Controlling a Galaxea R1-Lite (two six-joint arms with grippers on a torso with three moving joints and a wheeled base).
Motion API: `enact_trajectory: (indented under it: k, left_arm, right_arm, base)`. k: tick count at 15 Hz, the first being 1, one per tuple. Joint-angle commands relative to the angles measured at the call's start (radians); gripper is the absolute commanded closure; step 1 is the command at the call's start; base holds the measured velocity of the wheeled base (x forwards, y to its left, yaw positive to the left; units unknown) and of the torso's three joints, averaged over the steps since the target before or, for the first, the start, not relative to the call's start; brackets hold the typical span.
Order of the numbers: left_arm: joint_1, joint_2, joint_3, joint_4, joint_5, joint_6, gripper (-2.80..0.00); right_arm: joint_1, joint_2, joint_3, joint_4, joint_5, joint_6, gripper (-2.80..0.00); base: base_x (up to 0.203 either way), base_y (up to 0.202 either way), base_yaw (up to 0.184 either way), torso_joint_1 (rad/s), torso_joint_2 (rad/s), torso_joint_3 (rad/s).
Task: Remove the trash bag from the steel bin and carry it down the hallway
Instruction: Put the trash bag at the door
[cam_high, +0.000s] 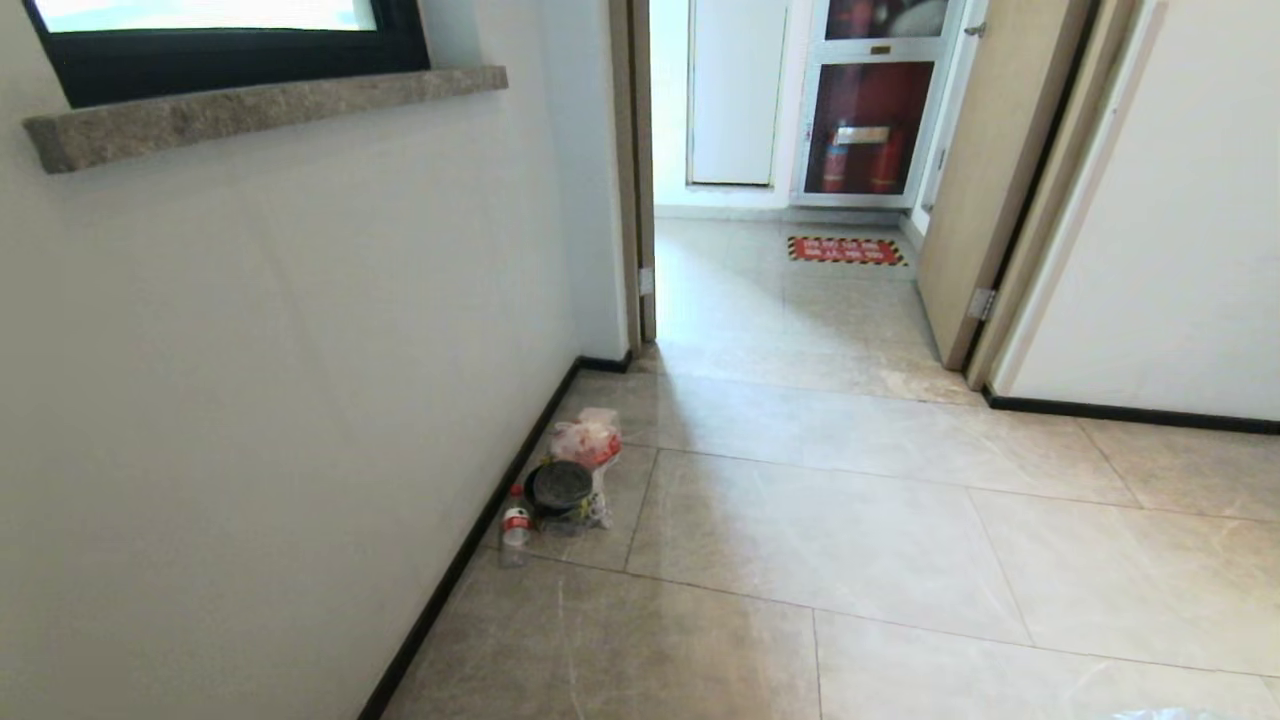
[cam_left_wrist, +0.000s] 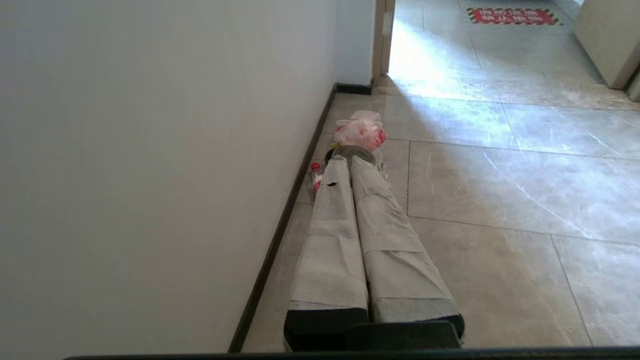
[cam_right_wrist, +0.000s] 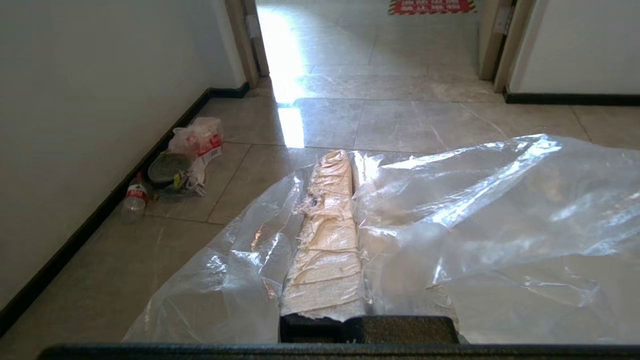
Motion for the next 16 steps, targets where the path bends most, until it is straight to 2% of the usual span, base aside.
enact_trajectory:
  k: [1, 9, 16]
  left_arm:
    - [-0.001, 0.001, 0.003, 0.001, 0.001, -0.001, 0.0]
    - [-0.001, 0.001, 0.003, 0.001, 0.001, -0.001, 0.0]
    - [-0.001, 0.001, 0.003, 0.001, 0.001, -0.001, 0.0]
  right_arm:
    - [-0.002, 0.001, 0.003, -0.001, 0.0, 0.0, 0.0]
    - [-0.002, 0.001, 0.002, -0.003, 0.0, 0.0, 0.0]
    - [-0.002, 0.001, 0.002, -0.001, 0.0, 0.0, 0.0]
  base:
    - [0.191, 0.0, -0.002, 0.0, 0.0, 0.005]
    - [0.182, 0.0, 0.0, 0.002, 0.0, 0.002]
    - [0.0, 0.0, 0.0, 0.0, 0.0, 0.0]
